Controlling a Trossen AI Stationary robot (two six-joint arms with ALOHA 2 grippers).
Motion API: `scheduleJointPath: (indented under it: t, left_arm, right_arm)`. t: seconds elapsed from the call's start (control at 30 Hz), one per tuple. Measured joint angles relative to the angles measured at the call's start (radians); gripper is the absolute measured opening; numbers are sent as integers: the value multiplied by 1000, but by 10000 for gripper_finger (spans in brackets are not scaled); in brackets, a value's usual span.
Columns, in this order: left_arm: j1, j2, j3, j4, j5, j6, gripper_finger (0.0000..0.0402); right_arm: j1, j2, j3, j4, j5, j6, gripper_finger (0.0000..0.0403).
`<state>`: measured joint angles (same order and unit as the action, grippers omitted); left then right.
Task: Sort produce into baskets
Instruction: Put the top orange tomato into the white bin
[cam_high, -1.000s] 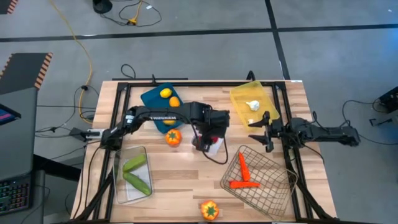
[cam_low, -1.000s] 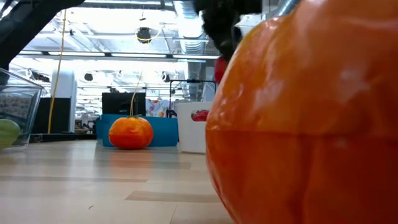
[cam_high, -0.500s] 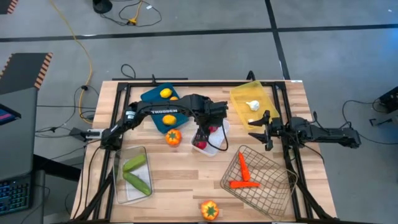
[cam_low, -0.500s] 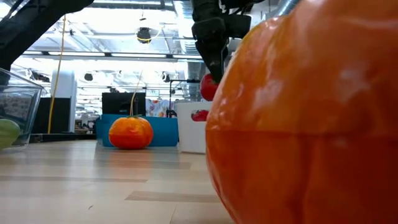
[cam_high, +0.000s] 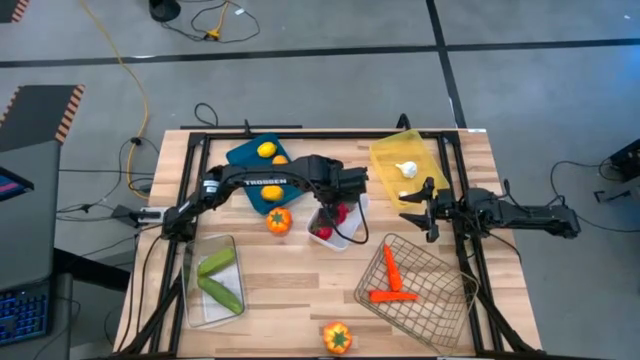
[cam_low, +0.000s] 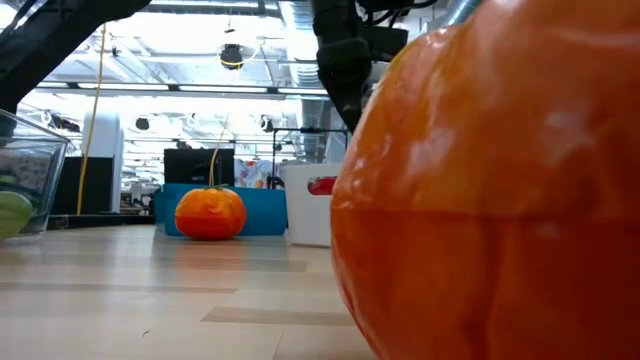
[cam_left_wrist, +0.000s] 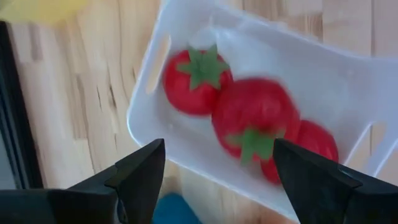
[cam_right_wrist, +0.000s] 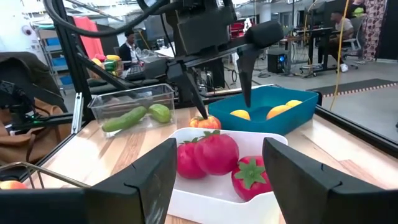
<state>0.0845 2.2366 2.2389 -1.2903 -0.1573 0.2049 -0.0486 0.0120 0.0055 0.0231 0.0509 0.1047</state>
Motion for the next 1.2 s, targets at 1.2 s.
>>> scheduleJointPath:
  t: [1.2]
  left_arm:
    - [-61,-92,14,-280,-112,-623,284]
  right_arm:
    - [0,0,-1,7,1,1,265]
